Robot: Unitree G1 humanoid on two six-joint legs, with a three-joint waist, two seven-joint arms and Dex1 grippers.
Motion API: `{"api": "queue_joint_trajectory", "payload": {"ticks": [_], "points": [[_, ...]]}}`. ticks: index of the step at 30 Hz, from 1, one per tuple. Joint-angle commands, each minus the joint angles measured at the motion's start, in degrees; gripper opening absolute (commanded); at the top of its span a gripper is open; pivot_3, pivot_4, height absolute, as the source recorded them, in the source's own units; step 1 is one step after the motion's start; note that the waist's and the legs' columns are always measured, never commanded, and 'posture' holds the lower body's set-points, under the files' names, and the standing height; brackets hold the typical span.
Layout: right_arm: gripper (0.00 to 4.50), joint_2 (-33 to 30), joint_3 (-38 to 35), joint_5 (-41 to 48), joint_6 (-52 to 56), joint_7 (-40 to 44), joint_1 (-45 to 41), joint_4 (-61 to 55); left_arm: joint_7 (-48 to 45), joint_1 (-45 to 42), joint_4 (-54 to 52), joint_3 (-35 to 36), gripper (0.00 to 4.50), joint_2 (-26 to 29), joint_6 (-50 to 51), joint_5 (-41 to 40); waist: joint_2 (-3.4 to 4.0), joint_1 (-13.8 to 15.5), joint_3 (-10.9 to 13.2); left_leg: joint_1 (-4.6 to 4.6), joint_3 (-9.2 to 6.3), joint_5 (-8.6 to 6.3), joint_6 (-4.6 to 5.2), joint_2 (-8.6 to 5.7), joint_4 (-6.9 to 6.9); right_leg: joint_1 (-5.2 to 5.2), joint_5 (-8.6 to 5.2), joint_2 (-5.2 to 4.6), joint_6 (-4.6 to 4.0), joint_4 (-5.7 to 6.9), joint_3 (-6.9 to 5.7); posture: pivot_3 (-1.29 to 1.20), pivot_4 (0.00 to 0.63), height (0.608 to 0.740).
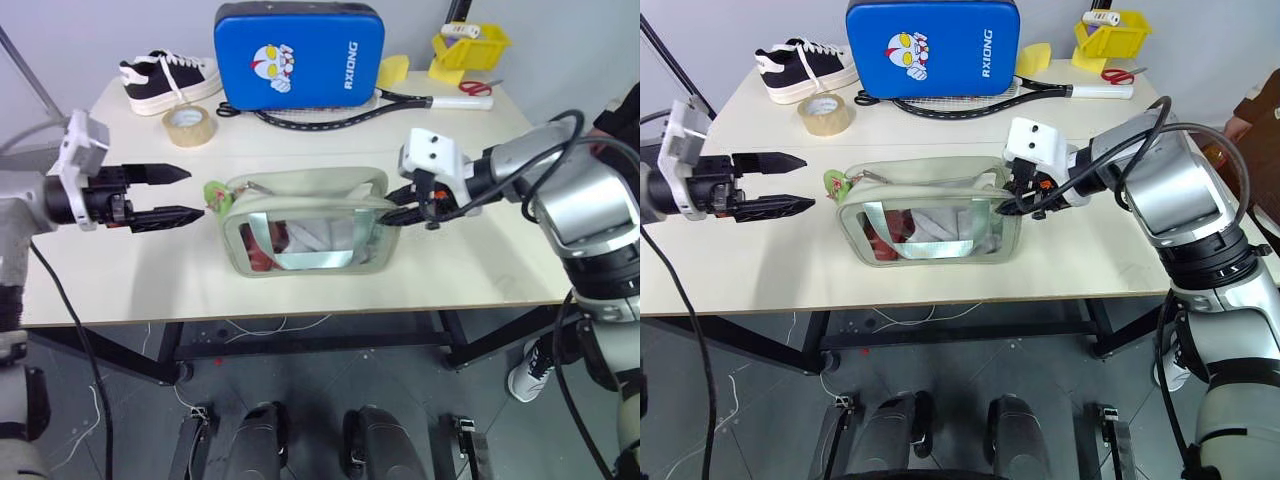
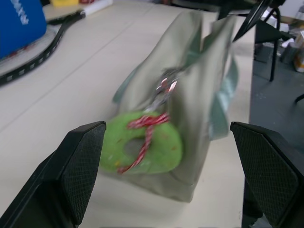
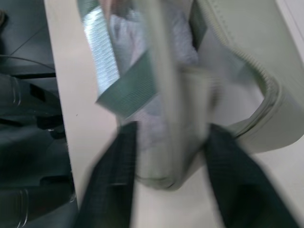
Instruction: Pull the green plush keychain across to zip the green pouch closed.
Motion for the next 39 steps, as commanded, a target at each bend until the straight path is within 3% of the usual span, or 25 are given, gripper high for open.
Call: {"api": "queue_joint_trajectory", "payload": {"ticks": [1, 11, 14, 20, 21, 26, 32, 39], "points": [[0.04, -0.1, -1.9, 1.5, 1.6, -0.8, -0.5, -3.2, 1.0, -4.2, 5.4, -1.0, 4.50, -1.8, -3.2, 3.0, -0.01, 0.1, 0.0, -0.01, -0.01, 0.00, 0.00, 0.00, 0.00, 0.00, 0.00, 0.01, 0.00, 0.00, 0.00, 0.00, 0.150, 0.740], [0.04, -0.6, -2.4, 2.9, 3.2, -2.6, -0.4, -4.1, 3.8, -17.0, 31.8, -4.3, 4.50, -10.9, -11.9, 12.1, -0.02, 0.0, 0.0, -0.02, 0.00, 0.00, 0.01, -0.03, 0.09, 0.02, 0.02, 0.01, 0.03, 0.02, -0.01, 0.00, 0.150, 0.740], [0.00, -0.7, -2.3, 3.0, 3.1, -3.0, -0.6, -4.1, 1.7, -18.0, 34.6, -4.8, 3.20, -11.9, -13.6, 13.5, -0.02, 0.0, 0.0, -0.03, -0.01, 0.00, 0.01, -0.02, 0.08, 0.01, 0.02, 0.01, 0.03, 0.02, -0.02, 0.00, 0.150, 0.740], [0.00, -0.6, -2.4, 3.8, 3.9, -4.0, -0.8, -4.0, -0.8, -19.2, 36.0, -4.0, 0.18, -11.7, -14.8, 14.6, -0.02, 0.0, 0.0, -0.03, -0.01, 0.00, 0.01, -0.02, 0.09, 0.01, 0.02, 0.01, 0.03, 0.02, -0.02, 0.00, 0.150, 0.740], [0.00, -0.5, -2.4, 3.7, 3.8, -4.1, -0.9, -3.9, -0.5, -19.5, 36.4, -4.0, 0.08, -11.2, -15.6, 15.2, -0.02, 0.0, 0.0, -0.03, -0.02, 0.00, 0.01, -0.02, 0.09, 0.01, 0.02, 0.01, 0.03, 0.03, -0.02, 0.00, 0.150, 0.740], [0.00, -0.4, -2.2, 3.9, 3.7, -4.6, -0.7, -3.8, -1.5, -21.2, 38.4, -3.1, 0.08, -8.4, -14.7, 15.9, -0.02, 0.0, 0.0, -0.04, -0.02, 0.00, 0.02, -0.02, 0.08, 0.01, 0.02, 0.00, 0.03, 0.02, -0.02, 0.00, 0.150, 0.740], [0.00, -0.4, -2.2, 4.2, 3.6, -5.0, -0.4, -4.0, -4.8, -19.6, 37.0, -3.7, 2.77, -7.2, -16.9, 16.8, -0.02, 0.0, 0.0, -0.04, -0.02, 0.00, 0.02, -0.02, 0.08, 0.00, 0.02, 0.00, 0.03, 0.02, -0.02, 0.00, 0.150, 0.740], [0.00, -0.1, -2.1, 4.6, 3.4, -5.1, -0.5, -3.8, -2.1, -18.7, 38.9, -6.1, 2.77, -11.6, -20.4, 20.2, -0.03, 0.1, 0.0, -0.04, -0.03, 0.00, 0.02, -0.02, 0.11, 0.02, 0.03, 0.00, 0.03, 0.04, -0.02, 0.00, 0.150, 0.740]]}}
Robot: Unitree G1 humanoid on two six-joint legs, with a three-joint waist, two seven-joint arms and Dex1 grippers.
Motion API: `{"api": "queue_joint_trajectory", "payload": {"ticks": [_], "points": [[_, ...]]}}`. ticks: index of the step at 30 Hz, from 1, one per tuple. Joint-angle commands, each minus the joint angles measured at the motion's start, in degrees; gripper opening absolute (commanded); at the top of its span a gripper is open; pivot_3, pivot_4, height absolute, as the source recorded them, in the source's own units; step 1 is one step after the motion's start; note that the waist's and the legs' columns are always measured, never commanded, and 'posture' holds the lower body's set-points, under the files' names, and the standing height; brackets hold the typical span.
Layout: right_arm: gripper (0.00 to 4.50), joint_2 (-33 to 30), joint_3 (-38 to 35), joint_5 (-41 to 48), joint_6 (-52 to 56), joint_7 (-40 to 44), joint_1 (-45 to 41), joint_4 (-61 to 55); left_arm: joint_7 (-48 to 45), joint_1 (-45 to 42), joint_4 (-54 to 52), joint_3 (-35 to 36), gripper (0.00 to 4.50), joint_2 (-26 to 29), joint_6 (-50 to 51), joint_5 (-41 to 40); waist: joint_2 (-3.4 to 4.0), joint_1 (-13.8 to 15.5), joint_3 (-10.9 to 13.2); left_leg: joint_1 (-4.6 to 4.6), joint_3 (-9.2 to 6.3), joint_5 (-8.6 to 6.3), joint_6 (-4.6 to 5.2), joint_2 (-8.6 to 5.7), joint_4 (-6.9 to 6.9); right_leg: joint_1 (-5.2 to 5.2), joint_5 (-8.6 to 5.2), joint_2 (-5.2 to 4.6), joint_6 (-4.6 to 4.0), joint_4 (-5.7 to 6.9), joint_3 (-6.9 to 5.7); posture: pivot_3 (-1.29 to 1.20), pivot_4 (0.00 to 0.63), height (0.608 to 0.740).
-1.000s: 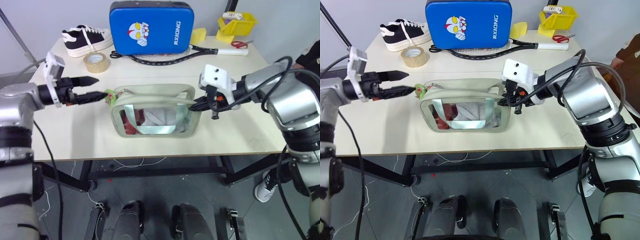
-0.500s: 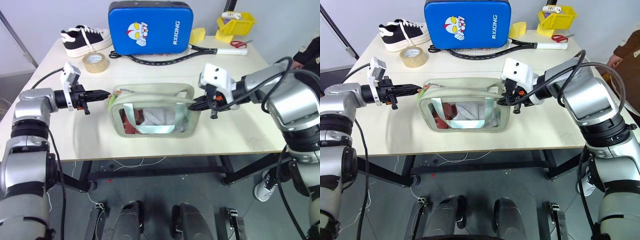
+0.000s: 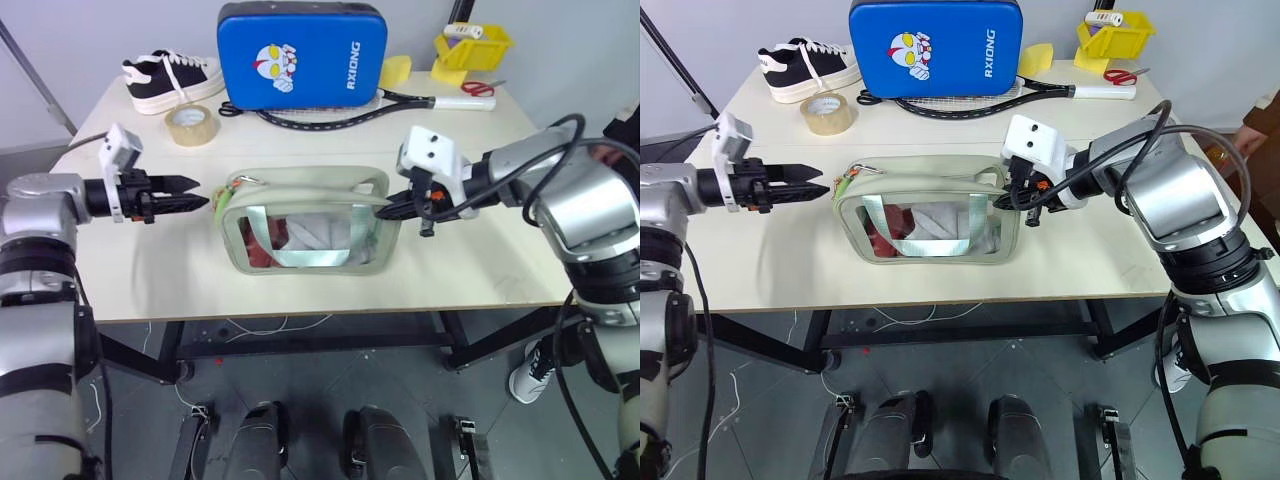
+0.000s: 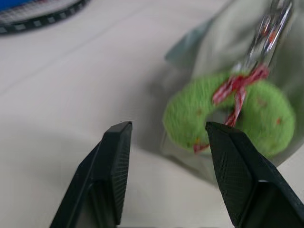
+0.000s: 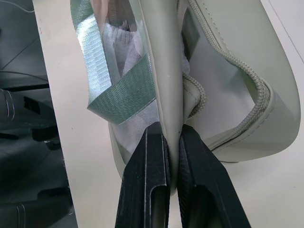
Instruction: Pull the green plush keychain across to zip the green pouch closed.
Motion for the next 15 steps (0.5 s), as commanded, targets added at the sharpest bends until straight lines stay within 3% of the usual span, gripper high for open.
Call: {"api": "queue_joint_trajectory", "payload": {"ticks": [1, 5, 8, 12, 15], "points": [[0.00, 0.2, -1.8, 0.8, -0.4, -0.3, -1.1, -1.2, 1.8, -1.2, 1.2, -0.5, 2.77, -1.9, -2.8, 1.7, 0.00, 0.0, 0.0, 0.00, 0.00, 0.00, 0.00, 0.00, 0.02, 0.01, 0.00, 0.00, 0.00, 0.00, 0.00, 0.00, 0.150, 0.740], [0.00, 0.2, -1.7, 0.7, -0.4, -0.3, -1.3, -1.2, 0.1, -2.8, 2.7, -0.5, 2.77, -3.8, -2.3, 1.8, 0.00, -0.1, 0.0, -0.01, 0.01, 0.00, 0.00, 0.00, 0.04, 0.00, 0.01, 0.00, 0.02, 0.01, 0.00, 0.00, 0.150, 0.740], [0.00, 0.2, -1.8, 0.7, -0.3, -0.4, -1.3, -1.2, -0.8, -3.5, 3.3, -0.5, 2.01, -4.0, -2.1, 1.9, 0.00, -0.2, 0.0, -0.01, 0.01, 0.00, 0.00, 0.00, 0.03, 0.00, 0.01, 0.00, 0.02, 0.01, 0.00, 0.00, 0.150, 0.740], [0.00, 0.1, -1.9, 0.9, 0.2, -0.8, -1.2, -1.5, -1.7, -4.4, 3.5, 0.0, 0.06, -2.1, -2.3, 2.2, 0.00, -0.1, 0.0, -0.01, 0.01, 0.00, 0.00, 0.00, 0.04, 0.00, 0.01, 0.00, 0.02, 0.01, 0.00, 0.00, 0.150, 0.740], [0.00, 0.0, -2.1, 1.0, 0.5, -0.9, -0.7, -1.9, -2.8, -4.3, 2.4, -0.4, 0.06, 0.8, -3.8, 3.3, 0.00, -0.2, 0.0, -0.01, 0.00, 0.00, 0.01, 0.00, 0.03, 0.00, 0.01, 0.00, 0.02, 0.01, 0.00, 0.00, 0.150, 0.740]]}}
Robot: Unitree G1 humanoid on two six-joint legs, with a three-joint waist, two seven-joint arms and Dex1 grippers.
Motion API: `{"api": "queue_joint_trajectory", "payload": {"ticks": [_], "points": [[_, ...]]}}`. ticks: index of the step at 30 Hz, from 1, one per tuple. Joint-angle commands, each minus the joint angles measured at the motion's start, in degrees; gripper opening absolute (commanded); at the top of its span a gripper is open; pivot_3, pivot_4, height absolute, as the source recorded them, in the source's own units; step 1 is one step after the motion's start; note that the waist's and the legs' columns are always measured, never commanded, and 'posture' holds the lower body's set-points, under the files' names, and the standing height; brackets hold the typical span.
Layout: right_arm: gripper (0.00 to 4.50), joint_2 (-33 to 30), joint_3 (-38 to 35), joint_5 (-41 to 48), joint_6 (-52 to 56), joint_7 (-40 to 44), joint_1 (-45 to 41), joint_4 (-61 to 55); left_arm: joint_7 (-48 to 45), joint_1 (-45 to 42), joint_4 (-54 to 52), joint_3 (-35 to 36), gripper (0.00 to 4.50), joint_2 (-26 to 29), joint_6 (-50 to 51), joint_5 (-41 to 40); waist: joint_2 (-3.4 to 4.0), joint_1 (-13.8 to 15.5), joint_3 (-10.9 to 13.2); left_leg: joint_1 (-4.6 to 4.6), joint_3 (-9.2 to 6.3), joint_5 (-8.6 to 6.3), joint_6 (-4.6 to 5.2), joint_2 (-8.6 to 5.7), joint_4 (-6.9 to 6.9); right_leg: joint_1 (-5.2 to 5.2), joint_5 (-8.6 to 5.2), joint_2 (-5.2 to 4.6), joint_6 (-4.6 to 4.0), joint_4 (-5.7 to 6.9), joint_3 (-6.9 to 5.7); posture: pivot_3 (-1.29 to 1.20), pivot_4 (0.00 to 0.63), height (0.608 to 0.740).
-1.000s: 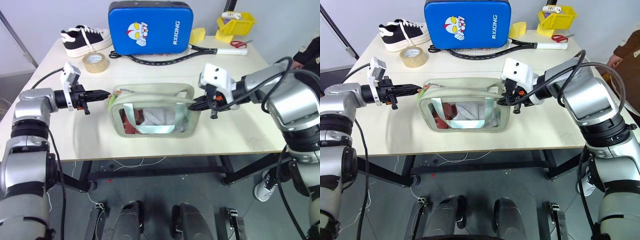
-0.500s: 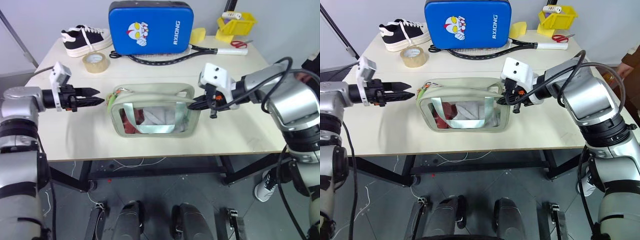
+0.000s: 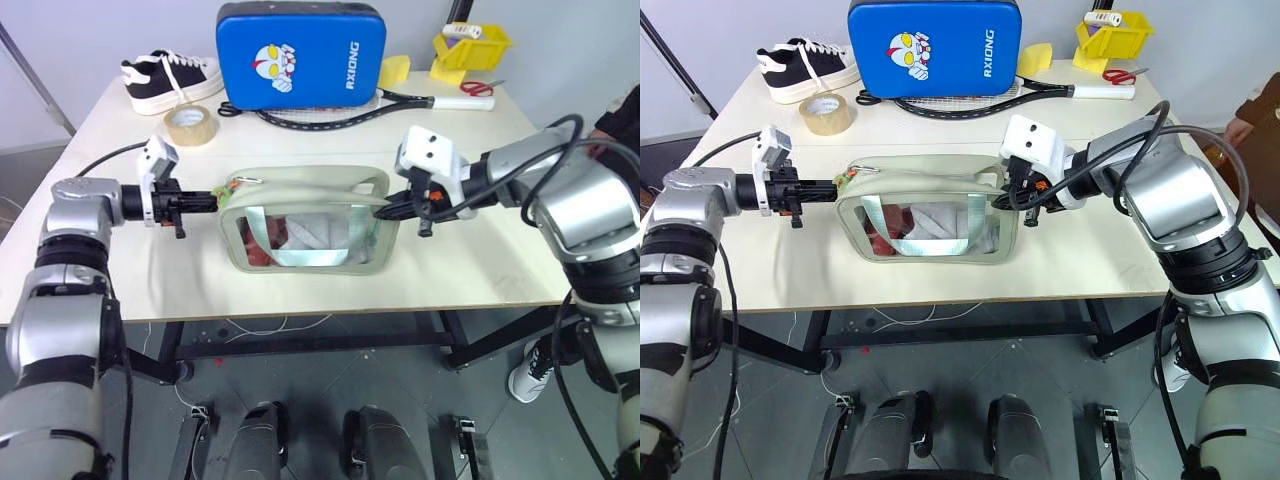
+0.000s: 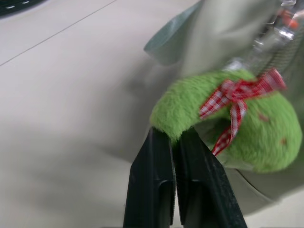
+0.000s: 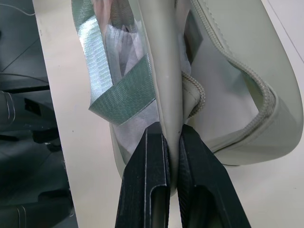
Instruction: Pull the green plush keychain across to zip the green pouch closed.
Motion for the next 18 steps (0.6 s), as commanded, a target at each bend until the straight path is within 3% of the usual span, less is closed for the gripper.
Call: {"api": "queue_joint_trajectory", "payload": {"ticks": [1, 8, 15, 18], "points": [[0.00, -0.3, -2.1, 1.0, 0.3, -0.5, -0.6, -2.0, -1.5, -1.9, -2.3, 0.2, 0.06, 4.5, -2.4, 1.5, 0.00, -0.1, 0.0, 0.00, 0.00, 0.00, 0.00, 0.00, -0.01, 0.00, 0.00, 0.00, 0.00, 0.00, 0.00, 0.00, 0.150, 0.740], [0.00, 0.0, -1.9, 1.3, -0.2, -0.7, -0.4, -1.5, -2.7, -5.0, -4.7, 0.9, 0.06, 8.3, -3.0, 1.8, 0.00, 0.1, 0.0, 0.00, 0.00, 0.00, 0.00, 0.01, -0.01, -0.02, 0.00, 0.00, 0.00, 0.00, 0.00, 0.00, 0.150, 0.740], [0.00, 0.7, -1.4, 1.3, -0.8, -1.3, -0.2, -1.0, -1.5, -10.0, -14.2, 2.5, 0.06, -2.7, 6.5, -5.2, 0.00, 0.3, 0.0, -0.14, -0.04, -0.10, 0.16, 0.01, 0.39, 0.09, 0.06, -0.02, 0.11, 0.00, 0.00, 0.00, 0.150, 0.740], [0.00, 1.0, -1.2, 1.1, -1.0, -1.5, -0.4, -0.4, 1.1, -9.2, -18.8, 0.0, 0.06, -7.5, 9.3, -4.5, 0.00, 0.1, 0.0, -0.13, -0.01, -0.13, 0.22, 0.00, 0.45, 0.10, 0.10, -0.03, 0.18, 0.00, 0.03, 0.00, 0.150, 0.740]]}}
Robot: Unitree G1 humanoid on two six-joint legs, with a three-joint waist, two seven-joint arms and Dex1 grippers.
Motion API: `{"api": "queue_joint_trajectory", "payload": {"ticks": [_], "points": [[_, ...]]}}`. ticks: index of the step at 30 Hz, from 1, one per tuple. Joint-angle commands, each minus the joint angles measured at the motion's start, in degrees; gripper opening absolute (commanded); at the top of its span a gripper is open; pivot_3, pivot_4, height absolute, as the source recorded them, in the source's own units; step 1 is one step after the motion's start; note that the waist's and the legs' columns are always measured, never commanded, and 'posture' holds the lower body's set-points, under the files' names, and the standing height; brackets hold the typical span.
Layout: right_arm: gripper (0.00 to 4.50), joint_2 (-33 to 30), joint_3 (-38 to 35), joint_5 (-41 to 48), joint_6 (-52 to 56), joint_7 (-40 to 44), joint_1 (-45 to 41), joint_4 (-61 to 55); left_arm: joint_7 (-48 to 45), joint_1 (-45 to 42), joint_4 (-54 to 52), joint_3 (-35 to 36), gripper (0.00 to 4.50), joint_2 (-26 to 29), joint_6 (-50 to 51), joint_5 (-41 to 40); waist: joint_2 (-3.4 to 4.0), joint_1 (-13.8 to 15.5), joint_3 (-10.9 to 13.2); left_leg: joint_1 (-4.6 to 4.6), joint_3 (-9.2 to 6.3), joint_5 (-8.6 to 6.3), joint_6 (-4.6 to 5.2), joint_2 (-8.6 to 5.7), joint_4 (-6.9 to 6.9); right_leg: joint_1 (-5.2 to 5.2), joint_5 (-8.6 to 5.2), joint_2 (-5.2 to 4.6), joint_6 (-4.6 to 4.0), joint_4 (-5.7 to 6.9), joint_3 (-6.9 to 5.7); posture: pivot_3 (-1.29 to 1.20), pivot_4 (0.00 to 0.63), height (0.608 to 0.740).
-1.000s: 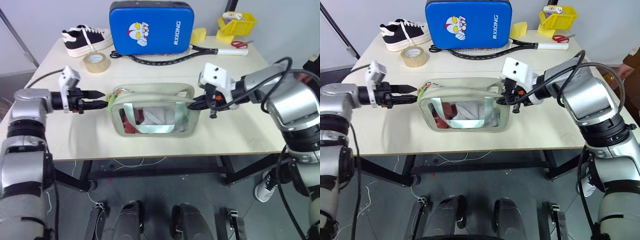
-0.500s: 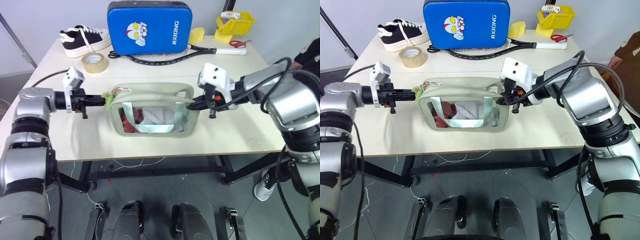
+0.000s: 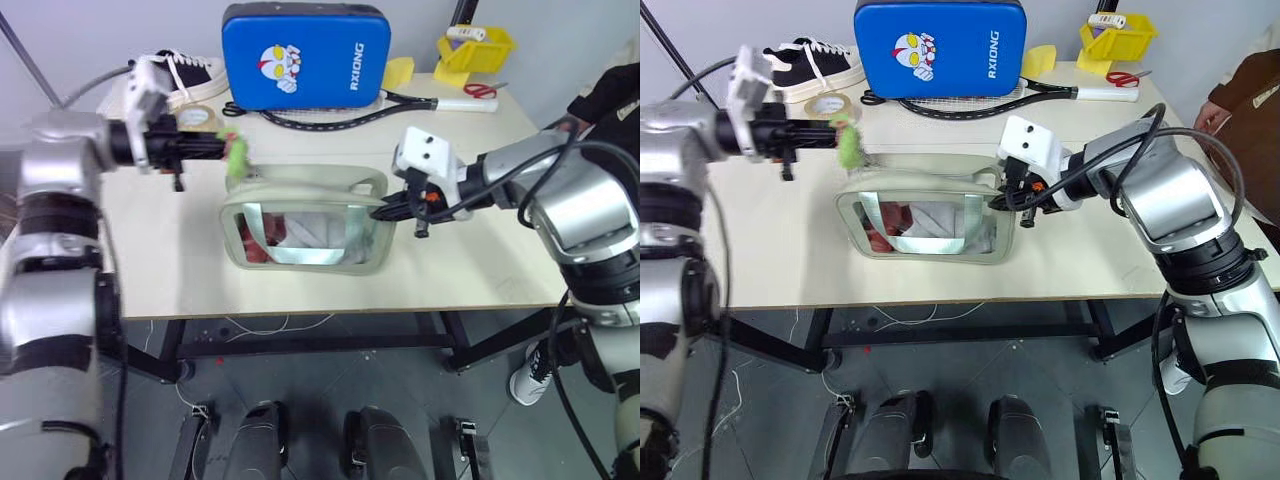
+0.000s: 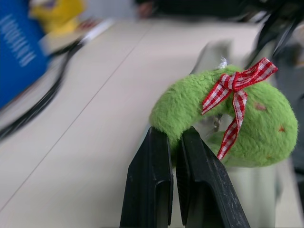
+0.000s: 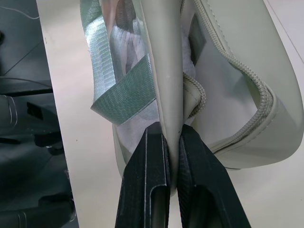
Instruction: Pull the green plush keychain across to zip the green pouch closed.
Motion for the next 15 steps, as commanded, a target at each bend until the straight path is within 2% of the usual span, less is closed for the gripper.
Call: {"api": "queue_joint_trajectory", "payload": {"ticks": [1, 3, 9, 10, 15], "points": [[0.00, 0.3, -1.2, 0.0, -0.9, -0.4, -0.8, 0.0, 3.2, -0.9, -5.1, -1.4, 0.37, -2.8, 3.4, -0.3, 0.00, -0.2, 0.0, 0.00, 0.00, 0.00, 0.00, 0.00, 0.00, 0.00, 0.00, 0.01, 0.00, 0.00, 0.00, 0.00, 0.150, 0.740], [0.00, 0.4, -1.1, 0.0, -0.9, -0.5, -0.9, 0.1, 5.1, -1.3, -5.2, -2.3, 1.04, -4.0, 5.2, 0.7, 0.00, -0.5, 0.0, 0.03, 0.01, -0.01, 0.02, 0.00, -0.01, -0.01, 0.00, 0.02, 0.00, 0.03, 0.02, 0.00, 0.150, 0.740], [0.00, 0.7, -1.2, -0.2, -0.7, -1.1, -0.7, 0.2, 2.2, 0.7, -9.1, -5.1, 4.20, -0.4, 5.9, 1.9, 0.01, -0.3, 0.0, 0.05, 0.03, -0.01, 0.02, 0.02, -0.03, -0.05, 0.00, 0.06, 0.00, 0.07, 0.05, 0.00, 0.150, 0.740], [0.00, 0.9, -1.2, -0.2, -0.7, -1.3, -0.6, 0.3, 1.0, 1.3, -9.8, -5.5, 4.45, 0.9, 4.9, 2.2, 0.01, -0.3, 0.0, 0.05, 0.04, -0.01, 0.02, 0.02, -0.03, -0.05, 0.00, 0.05, 0.00, 0.07, 0.05, 0.00, 0.150, 0.740], [0.00, 1.5, -1.1, -0.1, -1.0, -1.7, -0.4, 0.8, -2.0, 0.4, -8.9, -6.1, 4.45, 6.0, 1.1, 3.9, 0.01, -0.2, 0.0, 0.05, 0.04, -0.02, 0.02, 0.03, -0.02, -0.05, 0.00, 0.05, -0.01, 0.07, 0.06, 0.00, 0.150, 0.740]]}}
